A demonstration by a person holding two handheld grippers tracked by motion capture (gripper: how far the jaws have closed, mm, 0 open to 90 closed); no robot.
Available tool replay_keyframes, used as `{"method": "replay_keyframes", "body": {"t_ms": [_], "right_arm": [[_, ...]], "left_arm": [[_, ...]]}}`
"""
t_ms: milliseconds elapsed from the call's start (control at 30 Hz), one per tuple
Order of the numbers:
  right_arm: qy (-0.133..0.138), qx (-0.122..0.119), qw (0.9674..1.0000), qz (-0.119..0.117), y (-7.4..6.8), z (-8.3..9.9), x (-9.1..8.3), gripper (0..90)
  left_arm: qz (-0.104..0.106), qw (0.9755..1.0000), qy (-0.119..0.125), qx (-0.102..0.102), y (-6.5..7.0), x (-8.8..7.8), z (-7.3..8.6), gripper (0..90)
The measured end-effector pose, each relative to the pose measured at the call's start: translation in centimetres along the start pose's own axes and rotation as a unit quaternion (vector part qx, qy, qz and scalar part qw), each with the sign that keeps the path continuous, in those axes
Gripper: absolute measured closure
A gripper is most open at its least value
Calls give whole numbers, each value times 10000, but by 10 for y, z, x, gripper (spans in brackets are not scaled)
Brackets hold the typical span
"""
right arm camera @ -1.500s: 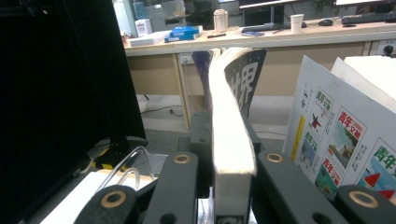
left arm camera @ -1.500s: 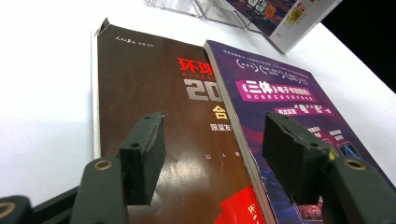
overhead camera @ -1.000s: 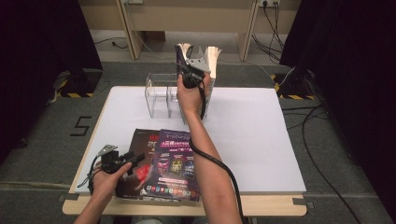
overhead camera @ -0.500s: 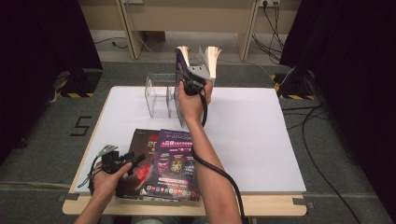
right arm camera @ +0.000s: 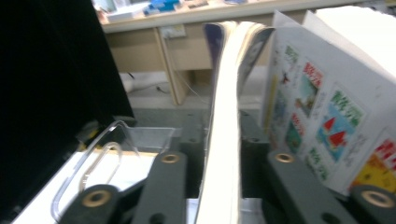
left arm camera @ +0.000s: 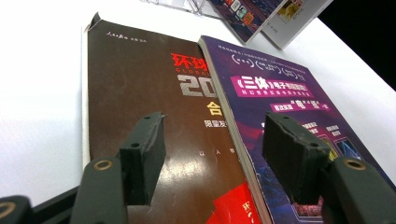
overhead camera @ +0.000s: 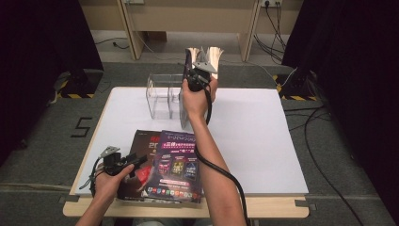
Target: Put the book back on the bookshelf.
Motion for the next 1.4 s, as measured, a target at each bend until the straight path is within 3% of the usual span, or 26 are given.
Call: {"method": "replay_keyframes", "body": {"t_ms": [100, 167, 233, 400, 667, 900, 967, 1133, 1233, 1400], "right_arm": [[-235, 28, 9997, 108, 0, -5, 3, 808], [-464, 178, 9988, 46, 1, -10, 4, 819], [-490, 231, 9985, 6, 2, -11, 6, 824], [-135, -212, 9994, -254, -7, -9, 5, 827], [292, -388, 9973, -545, -18, -15, 0, 828], [166, -275, 9991, -288, -10, -2, 12, 827], [283, -233, 9991, -205, -8, -1, 13, 826], [324, -354, 9988, 73, -6, -1, 14, 817], [342, -497, 9980, 187, -6, 0, 13, 790], [325, -410, 9985, 169, -6, 1, 7, 698]], "left_arm": [[-8, 10000, -5, 0, 0, 0, 0, 386], [-6, 10000, -4, -1, 0, 0, 0, 386], [-2, 10000, 3, 0, 0, 0, 0, 387], [-16, 10000, 9, -16, -1, 0, -1, 387], [-14, 10000, 39, -20, -2, -2, -1, 387], [5, 10000, 38, 6, -1, -2, -2, 387], [1, 10000, 31, 8, -2, -2, -1, 388], [4, 10000, 32, 16, -1, -1, -1, 388], [24, 10000, 26, 32, 0, -1, -1, 388], [21, 10000, 19, 35, 0, 0, -1, 388]]}}
Point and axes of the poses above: each handheld gripper's, and its own axes: x roughly forward along the jaws, z roughly out of its underside, y roughly to its right, the point moved 1 cm from there along x, roughly forward along the jaws, and after that the axes turned 2 degrees about z, right-handed, at the moved point
